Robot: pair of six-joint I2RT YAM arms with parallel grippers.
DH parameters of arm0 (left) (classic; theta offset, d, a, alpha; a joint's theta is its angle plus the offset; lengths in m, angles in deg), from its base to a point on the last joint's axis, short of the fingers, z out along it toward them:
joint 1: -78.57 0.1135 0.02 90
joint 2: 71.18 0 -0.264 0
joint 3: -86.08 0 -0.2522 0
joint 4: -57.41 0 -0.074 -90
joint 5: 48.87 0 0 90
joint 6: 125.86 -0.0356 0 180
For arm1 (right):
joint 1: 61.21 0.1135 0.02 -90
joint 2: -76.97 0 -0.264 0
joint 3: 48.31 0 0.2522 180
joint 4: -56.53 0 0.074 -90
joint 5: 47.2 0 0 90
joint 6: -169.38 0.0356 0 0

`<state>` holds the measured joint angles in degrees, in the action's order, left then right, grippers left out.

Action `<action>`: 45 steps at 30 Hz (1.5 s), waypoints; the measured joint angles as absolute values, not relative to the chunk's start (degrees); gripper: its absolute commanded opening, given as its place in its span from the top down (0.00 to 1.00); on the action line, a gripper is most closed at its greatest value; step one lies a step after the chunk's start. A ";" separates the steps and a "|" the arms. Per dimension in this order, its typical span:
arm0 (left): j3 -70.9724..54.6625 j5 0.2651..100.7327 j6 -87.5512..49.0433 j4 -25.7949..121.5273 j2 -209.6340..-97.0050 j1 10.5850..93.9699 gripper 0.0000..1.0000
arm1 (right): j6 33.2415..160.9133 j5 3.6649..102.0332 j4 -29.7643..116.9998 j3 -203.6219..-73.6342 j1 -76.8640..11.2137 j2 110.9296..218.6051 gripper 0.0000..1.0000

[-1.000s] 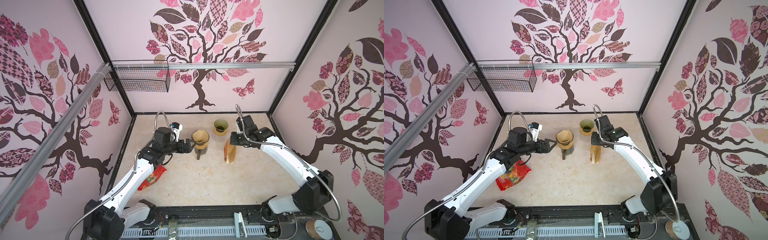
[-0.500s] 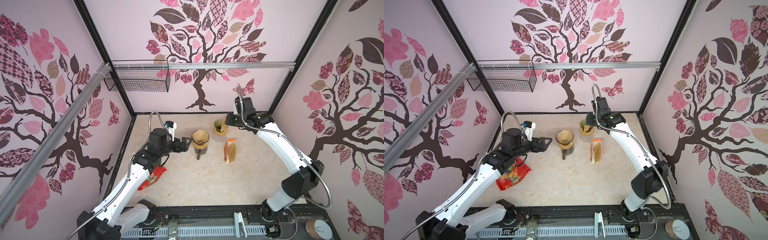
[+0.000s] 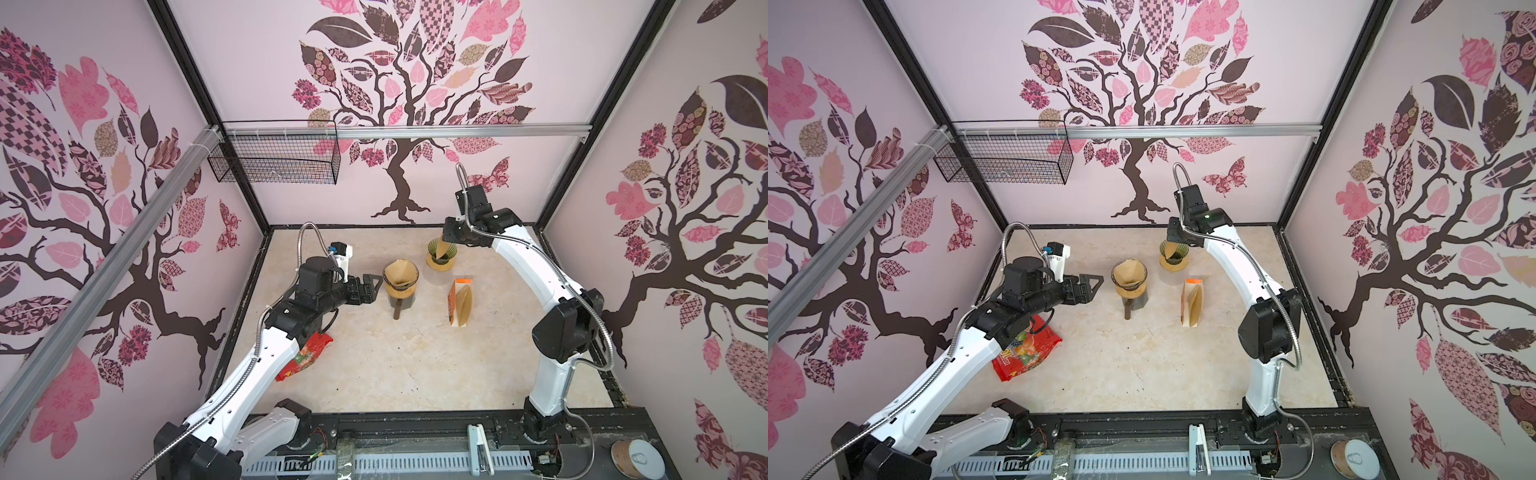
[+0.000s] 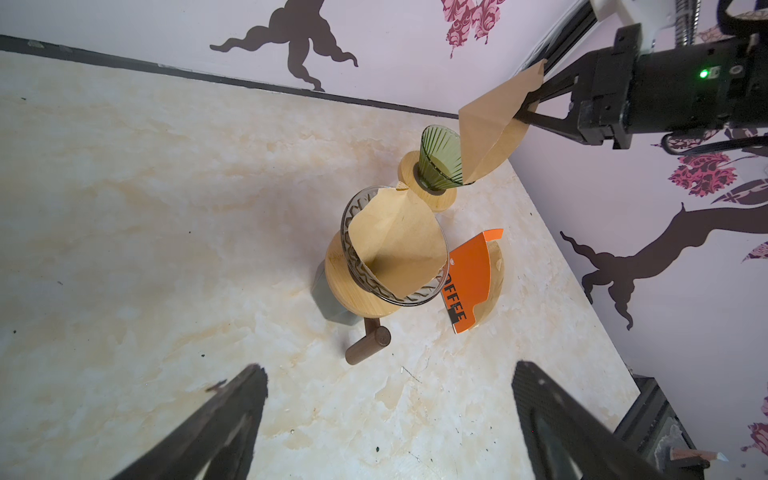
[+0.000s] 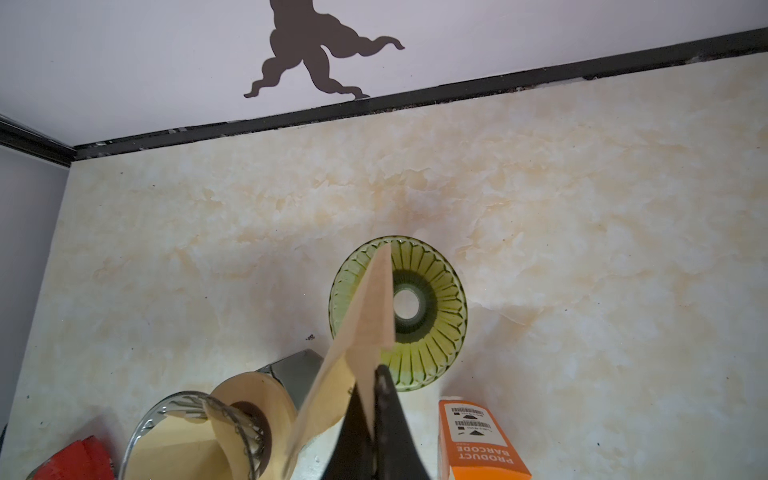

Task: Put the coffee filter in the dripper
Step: 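Lift the paper filter out and carry it above the green dripper, then lower the paper filter into the green dripper with the right gripper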

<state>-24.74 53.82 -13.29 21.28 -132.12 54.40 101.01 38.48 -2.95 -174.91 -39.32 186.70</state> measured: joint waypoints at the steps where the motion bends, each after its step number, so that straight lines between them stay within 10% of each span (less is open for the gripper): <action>1: -24.74 53.84 -13.29 21.28 -132.17 54.40 0.05 | 100.96 38.46 -3.27 -175.26 -39.58 187.27 0.94; 45: -24.78 54.73 -13.29 21.30 -134.18 54.14 0.05 | 95.76 32.64 -16.17 -185.53 -40.39 198.00 0.93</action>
<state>-24.78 54.73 -13.29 21.30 -134.18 54.14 95.76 32.64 -16.17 -185.53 -40.39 198.00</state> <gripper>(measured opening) 0.954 0.066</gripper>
